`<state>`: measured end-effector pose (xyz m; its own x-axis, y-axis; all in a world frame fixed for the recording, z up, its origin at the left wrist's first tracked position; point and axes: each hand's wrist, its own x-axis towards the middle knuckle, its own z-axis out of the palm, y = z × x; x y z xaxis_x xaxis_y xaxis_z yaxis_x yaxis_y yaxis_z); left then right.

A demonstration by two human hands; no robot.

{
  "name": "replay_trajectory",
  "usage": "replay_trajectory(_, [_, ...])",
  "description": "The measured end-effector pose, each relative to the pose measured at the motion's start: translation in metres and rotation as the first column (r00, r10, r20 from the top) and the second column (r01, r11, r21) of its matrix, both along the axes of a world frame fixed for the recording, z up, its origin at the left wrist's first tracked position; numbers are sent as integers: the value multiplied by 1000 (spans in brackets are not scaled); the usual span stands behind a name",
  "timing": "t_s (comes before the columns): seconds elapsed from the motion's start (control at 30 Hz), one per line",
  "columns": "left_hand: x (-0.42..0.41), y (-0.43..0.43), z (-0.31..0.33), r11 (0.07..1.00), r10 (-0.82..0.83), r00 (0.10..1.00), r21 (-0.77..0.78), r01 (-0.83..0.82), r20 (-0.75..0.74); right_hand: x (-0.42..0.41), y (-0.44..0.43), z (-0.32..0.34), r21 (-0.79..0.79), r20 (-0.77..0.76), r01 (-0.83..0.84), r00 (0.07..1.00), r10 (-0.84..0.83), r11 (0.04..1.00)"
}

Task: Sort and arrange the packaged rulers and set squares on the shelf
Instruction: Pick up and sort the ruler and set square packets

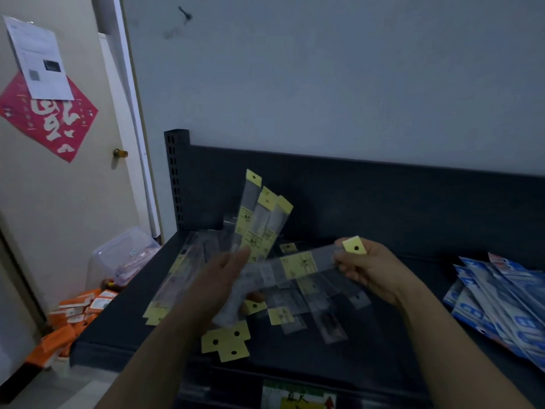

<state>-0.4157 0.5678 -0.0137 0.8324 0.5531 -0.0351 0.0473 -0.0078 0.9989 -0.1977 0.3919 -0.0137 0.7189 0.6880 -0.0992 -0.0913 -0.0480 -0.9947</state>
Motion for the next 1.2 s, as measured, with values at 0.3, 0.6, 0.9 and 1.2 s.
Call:
replay_trajectory(0.3, [29, -30, -4, 984, -148, 989, -100, 148, 11, 2, 21, -10, 129, -147, 166, 978, -147, 978])
replay_trajectory(0.6, [74, -73, -17, 923, -319, 947, -239, 303, -34, -15, 22, 0, 57, -124, -248, 959, 254, 967])
replay_trajectory(0.9, [83, -38, -1, 990, 98, 994, 100, -103, 53, 15, -32, 49, -358, 379, -282, 828, 415, 890])
replay_trajectory(1.2, [68, -25, -20, 957, -53, 995, 280, 75, -85, -7, -56, 4, -706, 592, 20, 565, 575, 708])
